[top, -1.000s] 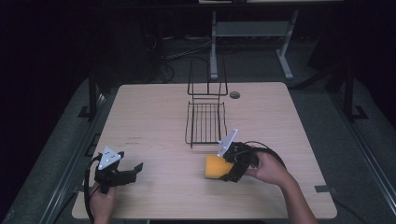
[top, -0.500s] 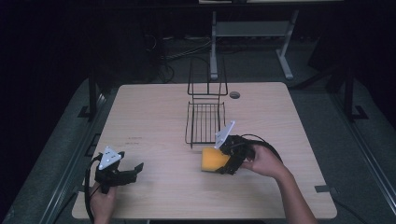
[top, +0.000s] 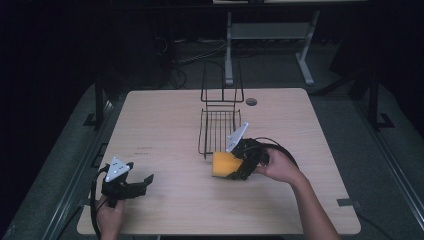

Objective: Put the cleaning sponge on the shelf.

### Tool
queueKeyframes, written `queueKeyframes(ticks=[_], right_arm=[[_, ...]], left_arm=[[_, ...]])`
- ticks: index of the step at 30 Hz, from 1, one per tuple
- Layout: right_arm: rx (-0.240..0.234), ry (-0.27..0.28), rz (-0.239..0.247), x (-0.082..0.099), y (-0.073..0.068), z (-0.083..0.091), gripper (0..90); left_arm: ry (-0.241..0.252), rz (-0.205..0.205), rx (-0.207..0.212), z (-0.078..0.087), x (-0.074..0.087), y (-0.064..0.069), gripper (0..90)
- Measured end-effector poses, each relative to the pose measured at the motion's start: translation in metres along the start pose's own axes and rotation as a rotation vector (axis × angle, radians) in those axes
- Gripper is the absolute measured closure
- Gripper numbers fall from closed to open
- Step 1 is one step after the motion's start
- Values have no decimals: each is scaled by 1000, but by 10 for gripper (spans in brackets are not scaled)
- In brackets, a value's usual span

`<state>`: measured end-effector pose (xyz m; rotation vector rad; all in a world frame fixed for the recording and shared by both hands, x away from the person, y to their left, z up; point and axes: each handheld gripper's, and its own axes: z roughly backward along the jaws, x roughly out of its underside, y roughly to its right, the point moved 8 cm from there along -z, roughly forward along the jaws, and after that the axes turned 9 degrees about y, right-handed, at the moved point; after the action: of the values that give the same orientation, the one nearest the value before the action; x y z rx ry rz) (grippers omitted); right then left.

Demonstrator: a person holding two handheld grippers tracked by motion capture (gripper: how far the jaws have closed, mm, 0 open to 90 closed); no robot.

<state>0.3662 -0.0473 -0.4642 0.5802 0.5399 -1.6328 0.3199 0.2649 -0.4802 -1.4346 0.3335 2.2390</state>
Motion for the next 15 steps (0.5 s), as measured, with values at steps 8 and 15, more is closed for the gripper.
queueKeyframes(ticks=[8,15], right_arm=[[-10,2,-4,-6,6,-3,199],[2,0,3,-14,14,-6,198]], left_arm=[[0,0,3,0,0,0,141],[2,2,3,0,0,1,141]])
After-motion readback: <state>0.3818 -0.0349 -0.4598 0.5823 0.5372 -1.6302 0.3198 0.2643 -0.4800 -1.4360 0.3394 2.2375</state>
